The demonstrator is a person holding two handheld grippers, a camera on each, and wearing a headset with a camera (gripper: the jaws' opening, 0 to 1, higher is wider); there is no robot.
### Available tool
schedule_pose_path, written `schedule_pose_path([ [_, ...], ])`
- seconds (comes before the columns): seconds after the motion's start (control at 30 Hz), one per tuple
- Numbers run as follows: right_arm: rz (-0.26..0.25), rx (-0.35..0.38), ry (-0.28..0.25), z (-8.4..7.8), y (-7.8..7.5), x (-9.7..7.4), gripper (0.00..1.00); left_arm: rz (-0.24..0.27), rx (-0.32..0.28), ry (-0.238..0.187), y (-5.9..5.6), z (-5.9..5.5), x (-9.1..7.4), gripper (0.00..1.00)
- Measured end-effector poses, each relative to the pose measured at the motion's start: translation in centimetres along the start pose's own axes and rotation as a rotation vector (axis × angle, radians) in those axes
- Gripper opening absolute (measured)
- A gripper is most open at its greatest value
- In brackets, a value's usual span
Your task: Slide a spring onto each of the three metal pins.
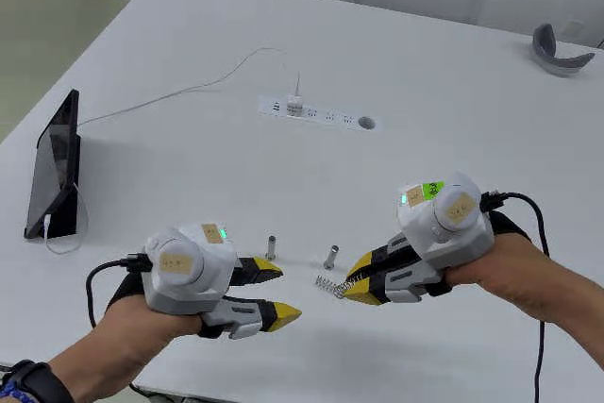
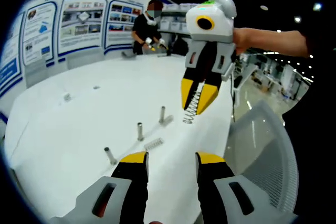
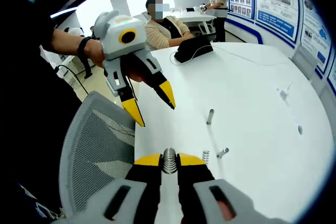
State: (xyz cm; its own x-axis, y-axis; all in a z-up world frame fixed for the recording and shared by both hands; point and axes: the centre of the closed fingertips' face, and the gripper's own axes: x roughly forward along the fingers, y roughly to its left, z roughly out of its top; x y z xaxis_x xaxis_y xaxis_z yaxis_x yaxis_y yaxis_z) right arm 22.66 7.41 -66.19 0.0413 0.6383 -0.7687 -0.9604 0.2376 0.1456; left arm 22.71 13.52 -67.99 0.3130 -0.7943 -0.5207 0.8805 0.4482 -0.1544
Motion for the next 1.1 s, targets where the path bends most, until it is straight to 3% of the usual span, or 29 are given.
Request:
schedule_pose_path([
  [0.67, -0.018, -0.018, 0.085, 0.2, -4.0, 3.2, 0.13, 0.155, -0.136, 0.015, 5.0, -3.0, -1.9, 0.6],
  [1.1, -0.011, -0.06, 0.126, 1.4, -6.8, 5.3, 0.13, 0.195, -0.185, 0.003, 6.8, -3.7, -2.8, 0.63],
])
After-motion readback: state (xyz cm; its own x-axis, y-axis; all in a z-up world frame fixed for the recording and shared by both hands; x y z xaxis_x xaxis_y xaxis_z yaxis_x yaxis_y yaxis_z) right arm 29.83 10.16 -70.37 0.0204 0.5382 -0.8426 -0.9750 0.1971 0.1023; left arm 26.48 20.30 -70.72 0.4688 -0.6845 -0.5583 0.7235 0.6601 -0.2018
